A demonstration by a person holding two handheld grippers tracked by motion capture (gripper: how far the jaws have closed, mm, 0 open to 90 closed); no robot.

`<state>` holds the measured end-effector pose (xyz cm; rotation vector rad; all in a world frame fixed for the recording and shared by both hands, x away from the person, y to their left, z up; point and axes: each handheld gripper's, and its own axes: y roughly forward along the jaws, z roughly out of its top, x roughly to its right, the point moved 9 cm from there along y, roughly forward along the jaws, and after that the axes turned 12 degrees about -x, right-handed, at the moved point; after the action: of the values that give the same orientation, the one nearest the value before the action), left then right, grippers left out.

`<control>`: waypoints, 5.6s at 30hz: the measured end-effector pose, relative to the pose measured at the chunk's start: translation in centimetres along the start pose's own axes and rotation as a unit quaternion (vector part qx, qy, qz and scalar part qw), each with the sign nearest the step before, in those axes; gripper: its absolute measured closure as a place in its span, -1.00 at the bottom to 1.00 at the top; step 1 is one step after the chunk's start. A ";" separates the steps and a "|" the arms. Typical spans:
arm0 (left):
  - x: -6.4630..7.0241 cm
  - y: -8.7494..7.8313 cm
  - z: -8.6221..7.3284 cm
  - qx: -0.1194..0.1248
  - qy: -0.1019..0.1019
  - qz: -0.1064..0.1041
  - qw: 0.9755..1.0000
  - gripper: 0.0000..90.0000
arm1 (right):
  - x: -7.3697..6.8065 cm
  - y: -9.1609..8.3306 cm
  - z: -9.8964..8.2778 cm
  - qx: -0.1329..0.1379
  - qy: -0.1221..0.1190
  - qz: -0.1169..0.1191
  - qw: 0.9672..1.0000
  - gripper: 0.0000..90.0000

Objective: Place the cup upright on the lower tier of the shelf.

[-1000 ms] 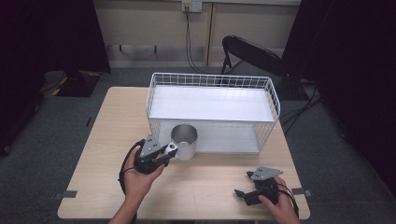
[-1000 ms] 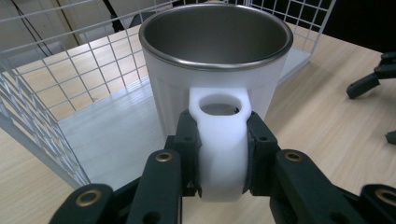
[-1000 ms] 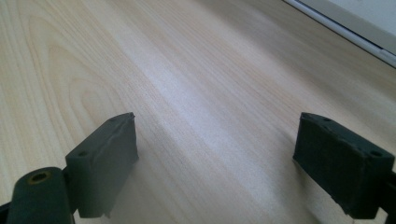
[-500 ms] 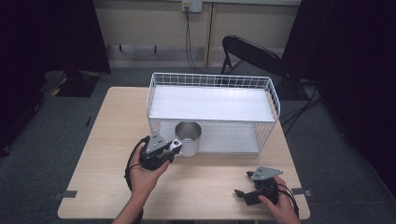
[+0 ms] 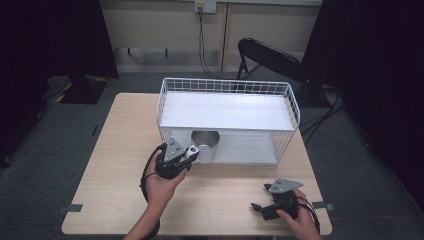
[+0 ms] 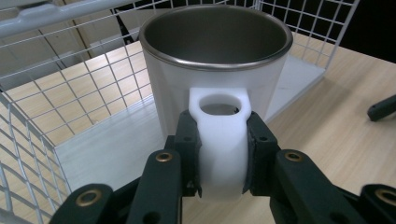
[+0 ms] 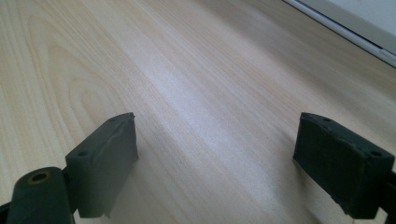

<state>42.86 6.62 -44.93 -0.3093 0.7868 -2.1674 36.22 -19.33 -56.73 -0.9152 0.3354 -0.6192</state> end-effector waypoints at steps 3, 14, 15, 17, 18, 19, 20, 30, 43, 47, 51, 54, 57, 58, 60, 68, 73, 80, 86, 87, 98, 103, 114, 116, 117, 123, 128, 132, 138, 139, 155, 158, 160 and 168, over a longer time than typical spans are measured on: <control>0.0 0.3 0.1 0.001 0.000 0.000 1.000 0.59 | 0.0 0.0 0.0 0.000 0.000 0.000 1.000 -0.73; 0.3 1.6 0.5 0.001 -0.006 0.000 1.000 0.60 | 0.0 0.0 0.0 0.000 0.001 -0.001 1.000 -0.73; 0.3 1.7 0.5 0.001 -0.007 0.000 1.000 0.60 | 0.0 0.0 0.0 0.000 0.001 -0.001 1.000 -0.73; 0.2 1.9 0.6 0.001 -0.009 0.001 1.000 0.60 | 0.0 0.0 0.0 0.000 0.001 -0.001 1.000 -0.73; 0.3 2.1 0.6 0.001 -0.009 0.001 1.000 0.59 | 0.0 0.0 0.0 0.000 0.001 -0.001 1.000 -0.73; 0.3 2.2 0.6 0.000 -0.009 0.001 1.000 0.59 | 0.0 0.0 0.0 0.000 0.001 -0.001 1.000 -0.73; 0.3 2.2 0.6 0.000 -0.009 0.001 1.000 0.59 | 0.0 0.0 0.0 0.000 0.001 -0.001 1.000 -0.73; 0.0 3.0 0.6 0.000 -0.019 0.001 1.000 0.59 | 0.0 0.0 -0.1 0.000 0.002 -0.001 1.000 -0.73; -0.4 4.0 0.5 -0.004 -0.023 0.013 1.000 0.60 | 0.0 -0.1 -0.1 0.000 0.002 -0.001 1.000 -0.73; -0.4 4.2 0.7 -0.004 -0.023 0.016 1.000 0.60 | 0.0 -0.1 -0.1 0.000 0.002 -0.001 1.000 -0.73; -0.3 4.4 0.8 -0.004 -0.024 0.016 1.000 0.60 | 0.0 -0.1 -0.1 0.000 0.002 -0.001 1.000 -0.73; -0.3 4.6 1.0 -0.004 -0.024 0.017 1.000 0.60 | 0.0 -0.1 -0.1 0.000 0.002 -0.001 1.000 -0.73; -0.3 4.7 1.1 -0.002 -0.027 0.016 0.999 0.60 | 0.0 -0.1 -0.1 0.000 0.002 -0.001 1.000 -0.73; -0.2 4.8 1.1 -0.002 -0.027 0.017 1.000 0.60 | 0.0 -0.1 -0.1 0.000 0.002 -0.001 1.000 -0.73; -0.2 4.9 1.1 -0.002 -0.027 0.016 0.999 0.60 | 0.0 -0.1 -0.1 0.000 0.002 -0.001 1.000 -0.73; 0.0 5.6 1.1 0.000 -0.032 0.015 0.999 0.60 | 0.0 -0.1 -0.1 0.000 0.002 -0.001 1.000 -0.73; 0.0 5.9 1.2 0.000 -0.033 0.018 0.999 0.60 | 0.0 -0.1 -0.1 0.000 0.002 -0.001 1.000 -0.73; -0.2 6.4 1.3 -0.001 -0.035 0.023 0.999 0.60 | 0.0 -0.1 -0.1 0.000 0.002 -0.001 1.000 -0.73; -0.2 6.9 1.1 -0.001 -0.042 0.026 0.999 0.60 | 0.0 -0.1 -0.1 0.000 0.002 -0.001 1.000 -0.73; -0.2 7.0 1.1 -0.001 -0.043 0.027 0.999 0.59 | 0.0 -0.1 -0.1 0.000 0.002 -0.001 1.000 -0.73; -0.1 7.8 1.2 -0.002 -0.047 0.037 0.998 0.59 | -0.1 -0.1 -0.1 0.001 0.001 0.000 1.000 -0.73; -0.1 8.0 1.3 -0.001 -0.050 0.035 0.998 0.59 | -0.1 -0.1 -0.1 0.001 0.001 0.000 1.000 -0.73; 0.3 8.6 1.4 0.000 -0.046 0.039 0.998 0.59 | -0.1 -0.1 -0.1 0.001 0.001 0.000 1.000 -0.73; 0.2 8.7 1.4 0.001 -0.048 0.041 0.998 0.59 | -0.1 -0.1 -0.1 0.001 0.001 0.000 1.000 -0.73; 0.2 8.7 1.4 0.002 -0.050 0.041 0.998 0.59 | -0.1 -0.1 -0.1 0.001 0.001 0.000 1.000 -0.73; -0.2 8.8 1.3 0.004 -0.053 0.046 0.998 0.59 | -0.1 -0.1 -0.1 0.001 0.001 0.000 1.000 -0.73; -0.2 8.9 1.4 0.008 -0.055 0.051 0.997 0.59 | -0.1 -0.1 -0.1 0.001 0.001 0.000 1.000 -0.73; -0.2 8.9 1.4 0.008 -0.057 0.052 0.997 0.59 | -0.1 -0.1 -0.1 0.001 0.000 0.000 1.000 -0.73; -0.3 9.0 1.2 0.014 -0.067 0.051 0.996 0.59 | -0.2 -0.1 -0.1 0.001 0.000 0.000 1.000 -0.73; -0.3 9.0 1.2 0.014 -0.067 0.051 0.996 0.59 | -0.2 -0.1 -0.1 0.001 0.000 0.000 1.000 -0.73; -0.3 9.1 1.3 0.025 -0.070 0.052 0.996 0.59 | -0.2 -0.1 -0.1 0.001 0.000 0.000 1.000 -0.73; -0.4 9.1 1.2 0.027 -0.070 0.051 0.996 0.58 | -0.2 -0.1 -0.1 0.001 0.000 0.000 1.000 -0.73; -0.4 9.1 1.2 0.028 -0.068 0.052 0.996 0.58 | -0.2 -0.1 -0.1 0.001 0.000 0.000 1.000 -0.73; -0.8 9.0 0.9 0.026 -0.073 0.046 0.996 0.49 | -0.2 -0.1 -0.1 0.001 0.000 0.000 1.000 -0.73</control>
<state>49.21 2.37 -49.89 -0.3928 0.6500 -2.0492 35.98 -19.37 -56.73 -0.9139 0.3350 -0.6196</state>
